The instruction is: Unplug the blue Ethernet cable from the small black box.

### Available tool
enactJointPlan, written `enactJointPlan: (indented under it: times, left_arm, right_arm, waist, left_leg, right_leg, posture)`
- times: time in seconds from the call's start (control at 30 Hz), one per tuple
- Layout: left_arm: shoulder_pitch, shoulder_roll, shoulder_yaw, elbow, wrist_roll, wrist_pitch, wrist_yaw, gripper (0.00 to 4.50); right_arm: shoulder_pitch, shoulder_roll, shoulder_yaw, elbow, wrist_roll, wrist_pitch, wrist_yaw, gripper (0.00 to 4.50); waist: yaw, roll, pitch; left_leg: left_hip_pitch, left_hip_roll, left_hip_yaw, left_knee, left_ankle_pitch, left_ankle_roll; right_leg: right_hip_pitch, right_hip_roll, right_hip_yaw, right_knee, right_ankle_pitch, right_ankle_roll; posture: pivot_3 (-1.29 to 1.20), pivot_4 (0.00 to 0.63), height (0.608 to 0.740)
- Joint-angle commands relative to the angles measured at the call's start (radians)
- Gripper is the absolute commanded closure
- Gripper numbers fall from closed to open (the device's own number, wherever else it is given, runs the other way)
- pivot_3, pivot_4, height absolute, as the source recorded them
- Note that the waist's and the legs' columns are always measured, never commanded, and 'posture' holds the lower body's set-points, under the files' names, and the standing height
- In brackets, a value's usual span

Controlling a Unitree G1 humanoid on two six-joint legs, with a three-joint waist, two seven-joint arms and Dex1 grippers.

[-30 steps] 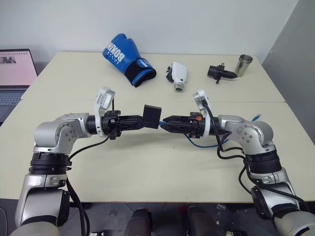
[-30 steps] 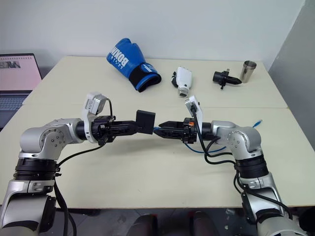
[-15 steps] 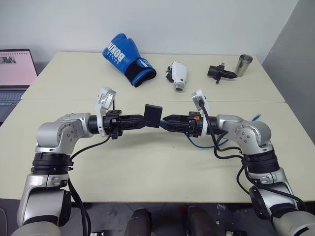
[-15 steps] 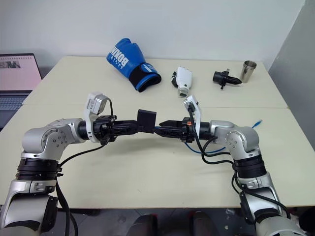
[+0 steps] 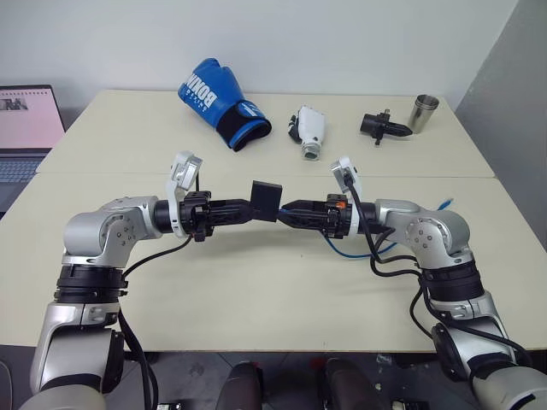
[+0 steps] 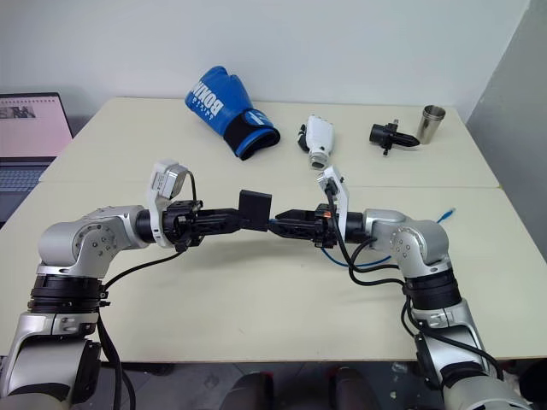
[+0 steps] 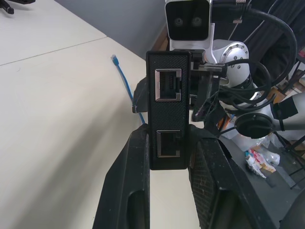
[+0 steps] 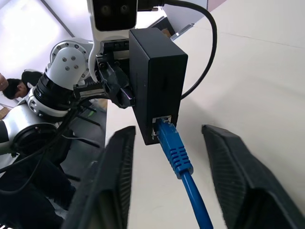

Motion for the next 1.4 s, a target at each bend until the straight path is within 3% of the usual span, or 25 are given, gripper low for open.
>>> enactJointPlan:
  times: [0.03,0.17,0.27,0.6,1.07,1.17,1.4]
  left_arm:
    - [-0.02,-0.001,0.026,-0.014,-0.015,-0.007,0.004,3.73]
    - [-0.021,0.0,0.025,-0.008,-0.015,-0.009,0.005,3.73]
    - [-0.021,0.001,0.026,-0.005,-0.014,-0.009,0.003,3.73]
    - [-0.02,0.002,0.029,-0.007,-0.016,-0.007,-0.004,3.73]
    - [0.018,0.101,0.148,0.047,-0.005,-0.053,0.031,3.74]
    - [0.049,0.102,0.152,0.03,0.0,-0.06,0.047,3.74]
    - [0.111,0.069,0.09,-0.006,0.079,-0.153,0.098,3.74]
  right_arm:
    - [-0.008,0.002,-0.004,-0.014,0.005,-0.013,0.011,3.15]
    - [-0.008,0.001,-0.004,-0.013,0.004,-0.013,0.016,4.08]
    - [-0.007,0.001,-0.005,-0.014,0.006,-0.01,0.021,4.41]
    - [-0.007,0.002,-0.011,-0.021,0.019,0.003,0.027,4.41]
    - [0.06,-0.099,-0.069,-0.002,-0.002,-0.035,0.005,4.42]
    - [0.034,-0.075,-0.1,0.085,-0.083,-0.144,-0.089,4.42]
    - [-0.098,-0.014,-0.07,0.502,-0.435,-0.621,-0.401,4.42]
  waist:
    - [0.0,0.0,0.0]
    - [0.0,0.0,0.0]
    - [0.0,0.0,0.0]
    - [0.0,0.0,0.0]
    - [0.0,0.0,0.0]
    - [0.0,0.0,0.0]
    - [-0.002,0.0,0.0]
  left_leg:
    - [0.0,0.0,0.0,0.0,0.0,0.0]
    - [0.0,0.0,0.0,0.0,0.0,0.0]
    - [0.0,0.0,0.0,0.0,0.0,0.0]
    - [0.0,0.0,0.0,0.0,0.0,0.0]
    - [-0.001,0.0,0.0,-0.001,0.0,0.0]
    - [-0.001,0.0,0.0,0.0,0.0,0.0]
    - [-0.004,0.0,0.001,0.0,0.0,0.0]
  right_leg:
    - [0.0,0.0,0.0,0.0,0.0,0.0]
    - [0.0,0.0,0.0,0.0,0.0,0.0]
    - [0.0,0.0,0.0,0.0,0.0,0.0]
    - [0.0,0.0,0.0,0.0,0.0,0.0]
    - [-0.002,0.0,0.0,0.0,0.0,0.0]
    - [-0.002,0.0,0.0,0.0,0.0,0.0]
    - [-0.005,0.0,0.001,0.0,0.0,0.0]
  posture:
    - [0.0,0.15,0.74]
    - [0.0,0.15,0.74]
    - [0.0,0.15,0.74]
    - [0.0,0.15,0.74]
    - [0.0,0.15,0.74]
    - [0.0,0.15,0.74]
    - [0.0,0.15,0.74]
